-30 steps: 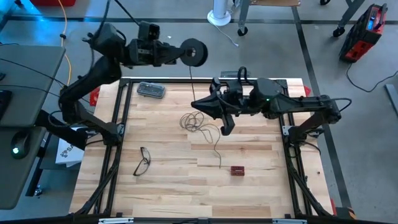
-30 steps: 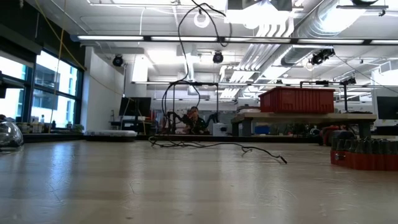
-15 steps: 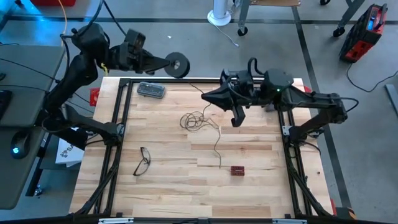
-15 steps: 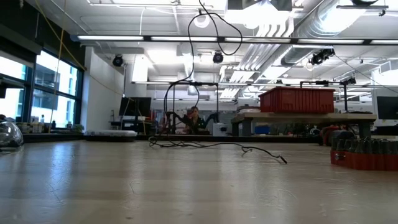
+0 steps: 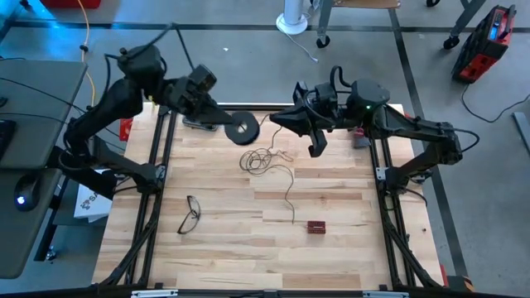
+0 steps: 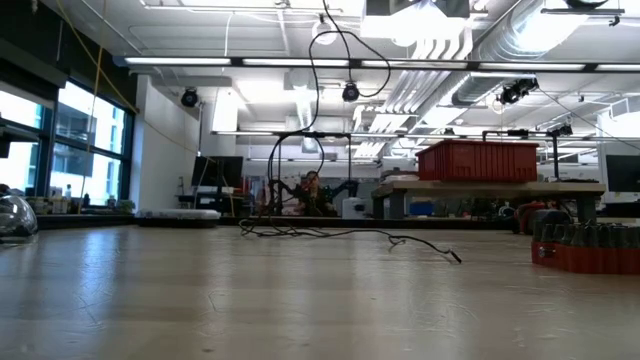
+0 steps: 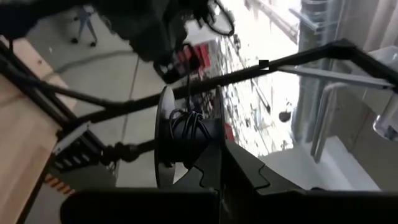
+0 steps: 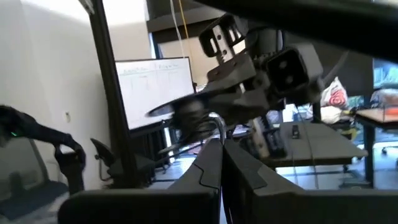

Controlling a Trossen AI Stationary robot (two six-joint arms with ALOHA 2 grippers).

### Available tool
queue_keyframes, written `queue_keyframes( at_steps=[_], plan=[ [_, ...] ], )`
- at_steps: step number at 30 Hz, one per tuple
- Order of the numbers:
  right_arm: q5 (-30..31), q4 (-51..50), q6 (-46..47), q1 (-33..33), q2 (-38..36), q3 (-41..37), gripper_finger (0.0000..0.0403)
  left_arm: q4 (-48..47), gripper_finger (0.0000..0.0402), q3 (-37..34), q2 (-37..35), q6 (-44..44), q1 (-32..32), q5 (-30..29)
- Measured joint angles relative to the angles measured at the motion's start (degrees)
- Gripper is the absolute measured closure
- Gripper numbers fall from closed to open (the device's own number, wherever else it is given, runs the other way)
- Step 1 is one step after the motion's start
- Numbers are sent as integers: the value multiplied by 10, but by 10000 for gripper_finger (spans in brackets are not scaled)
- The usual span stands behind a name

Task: Coil cords
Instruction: Coil the black wire into the spool

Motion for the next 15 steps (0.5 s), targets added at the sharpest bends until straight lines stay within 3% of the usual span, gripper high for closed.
queue_keyframes(
  at_steps=[7,15],
  plan=[
    [-2,-1,-26,-3,0,0,362,35,401,0,27,-13,-38,5],
    [6,0,-45,-15,0,0,307,185,401,0,79,-92,-73,12]
  ],
)
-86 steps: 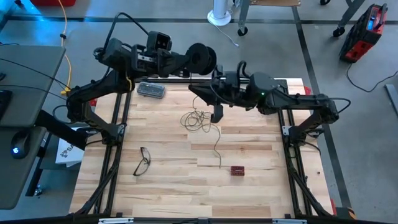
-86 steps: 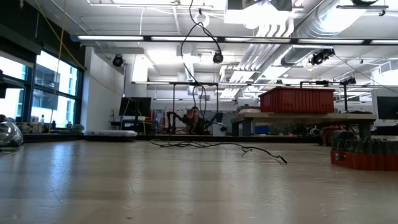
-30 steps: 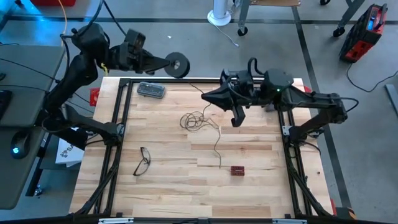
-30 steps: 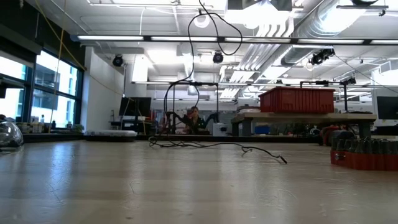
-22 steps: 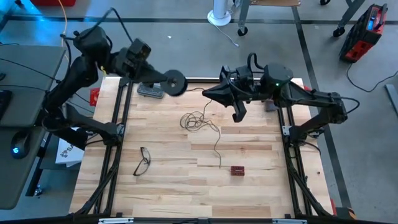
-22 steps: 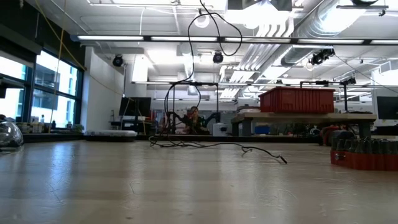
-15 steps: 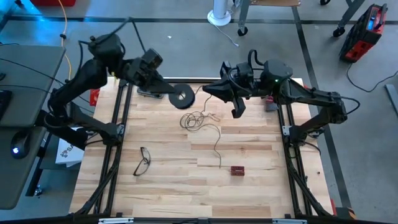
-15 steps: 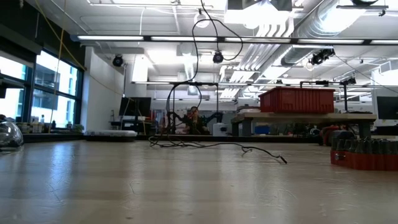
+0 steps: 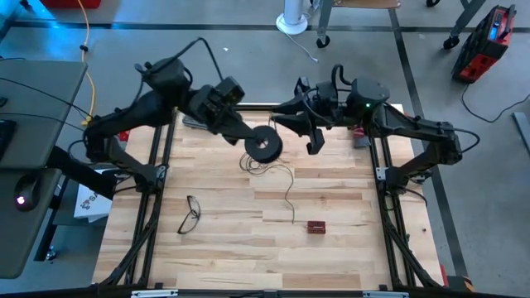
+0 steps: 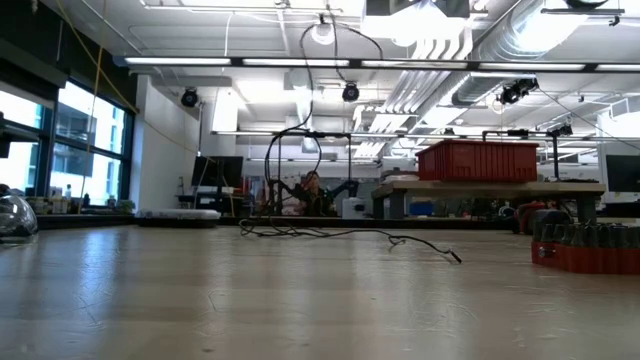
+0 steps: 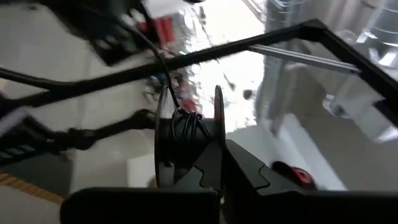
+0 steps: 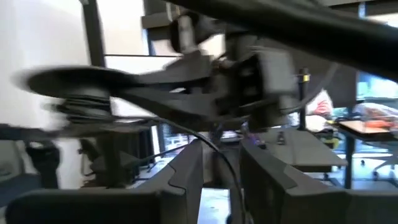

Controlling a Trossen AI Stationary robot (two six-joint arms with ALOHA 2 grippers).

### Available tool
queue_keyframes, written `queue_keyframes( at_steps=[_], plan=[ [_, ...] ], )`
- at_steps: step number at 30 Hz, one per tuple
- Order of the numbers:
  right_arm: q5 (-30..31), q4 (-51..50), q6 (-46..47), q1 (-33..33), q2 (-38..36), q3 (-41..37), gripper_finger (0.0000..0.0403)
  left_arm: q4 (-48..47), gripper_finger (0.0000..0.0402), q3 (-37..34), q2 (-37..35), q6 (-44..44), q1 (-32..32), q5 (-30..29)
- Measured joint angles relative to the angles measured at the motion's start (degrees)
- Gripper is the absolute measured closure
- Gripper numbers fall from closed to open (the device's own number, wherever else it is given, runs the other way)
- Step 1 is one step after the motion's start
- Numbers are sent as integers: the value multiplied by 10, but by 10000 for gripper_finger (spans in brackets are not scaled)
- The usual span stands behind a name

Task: Coil cords
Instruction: Coil the black wire into the spool

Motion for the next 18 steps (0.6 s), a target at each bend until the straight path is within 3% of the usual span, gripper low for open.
queue_keyframes(
  at_steps=[10,18],
  plan=[
    [18,0,9,-11,0,0,304,179,401,0,65,-91,-32,20],
    [41,-12,22,-9,3,0,304,276,401,-1,88,-88,-24,-23]
  ],
)
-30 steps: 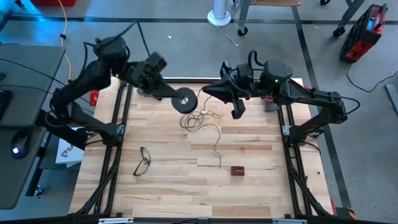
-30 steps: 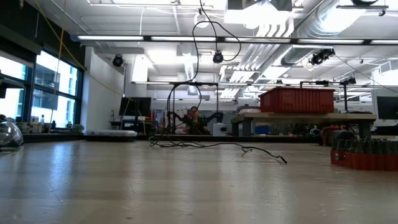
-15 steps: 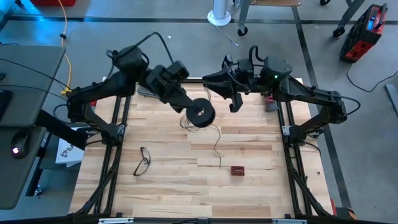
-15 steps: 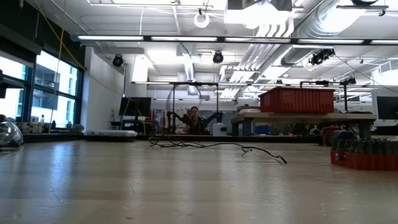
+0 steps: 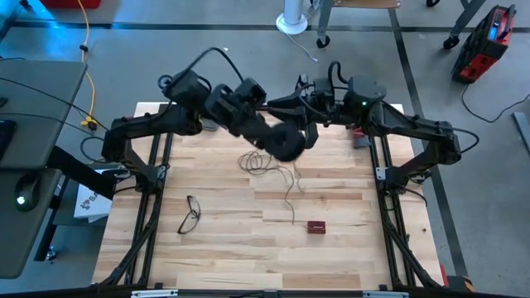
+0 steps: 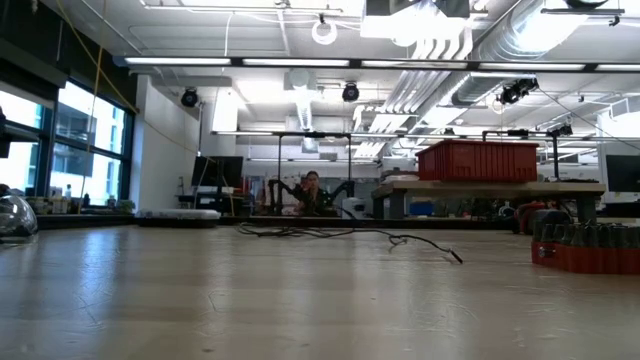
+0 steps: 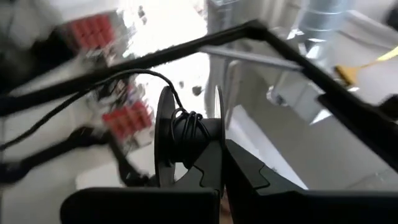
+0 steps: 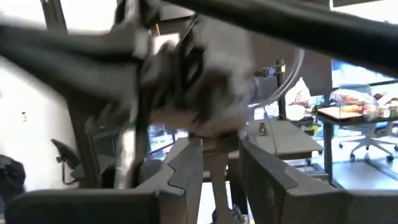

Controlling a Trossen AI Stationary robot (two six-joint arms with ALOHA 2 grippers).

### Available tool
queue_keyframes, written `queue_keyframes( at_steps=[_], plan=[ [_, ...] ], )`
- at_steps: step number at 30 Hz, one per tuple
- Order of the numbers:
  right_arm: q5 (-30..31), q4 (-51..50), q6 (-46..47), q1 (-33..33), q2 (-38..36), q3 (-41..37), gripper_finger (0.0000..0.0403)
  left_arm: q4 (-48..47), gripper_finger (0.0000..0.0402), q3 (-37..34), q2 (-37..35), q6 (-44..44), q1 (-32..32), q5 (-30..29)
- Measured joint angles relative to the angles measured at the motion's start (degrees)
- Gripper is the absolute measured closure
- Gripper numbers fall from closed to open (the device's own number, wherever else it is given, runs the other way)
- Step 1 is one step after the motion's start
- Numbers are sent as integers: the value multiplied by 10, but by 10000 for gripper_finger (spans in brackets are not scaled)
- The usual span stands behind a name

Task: Coil cords
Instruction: Coil the black wire into the spool

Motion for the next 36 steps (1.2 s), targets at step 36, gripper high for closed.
queue_keyframes(
  at_steps=[36],
  plan=[
    [-1,-39,-59,4,-26,0,304,37,401,1,-48,96,23,-93]
  ],
)
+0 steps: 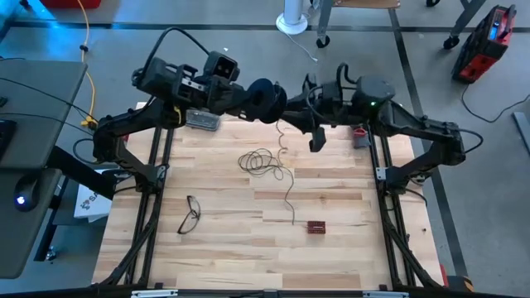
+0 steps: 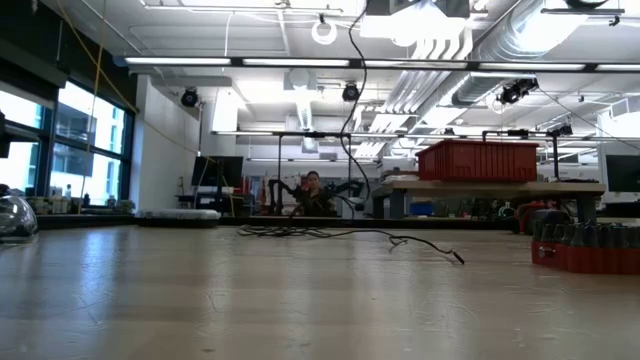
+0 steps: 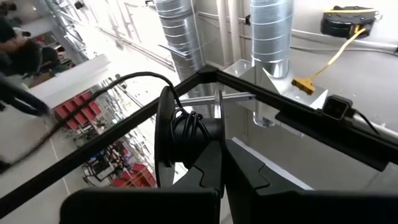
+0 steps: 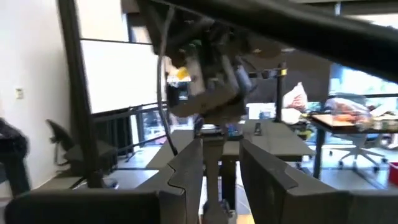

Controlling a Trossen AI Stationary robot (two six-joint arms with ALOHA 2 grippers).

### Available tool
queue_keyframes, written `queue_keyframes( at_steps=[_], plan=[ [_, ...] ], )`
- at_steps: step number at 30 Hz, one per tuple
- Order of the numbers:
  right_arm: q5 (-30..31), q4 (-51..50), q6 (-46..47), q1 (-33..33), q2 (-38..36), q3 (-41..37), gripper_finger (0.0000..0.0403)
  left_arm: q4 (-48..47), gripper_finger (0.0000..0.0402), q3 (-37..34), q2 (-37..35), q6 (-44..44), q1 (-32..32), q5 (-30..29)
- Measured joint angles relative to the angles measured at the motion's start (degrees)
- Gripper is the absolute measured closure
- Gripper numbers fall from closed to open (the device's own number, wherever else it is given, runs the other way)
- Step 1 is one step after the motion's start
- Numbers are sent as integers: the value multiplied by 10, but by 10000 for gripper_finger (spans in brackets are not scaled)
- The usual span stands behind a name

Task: Coil cords
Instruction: Coil the black wire into the spool

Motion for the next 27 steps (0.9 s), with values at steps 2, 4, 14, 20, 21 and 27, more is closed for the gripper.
queue_keyframes(
  at_steps=[2,4,14,20,21,27],
  plan=[
    [-3,3,2,1,1,0,304,-3,401,0,0,0,0,-1],
    [-3,4,2,2,1,0,304,-4,401,0,0,0,0,-1],
    [-20,-47,19,-16,-21,0,304,-6,401,0,0,0,0,0],
    [-56,-52,24,-1,-20,0,304,-6,401,0,0,0,4,1],
    [-58,-52,22,2,-20,0,304,-6,401,0,0,0,4,1],
    [-54,-52,17,6,-17,0,304,-7,401,0,0,0,7,1]
  ],
)
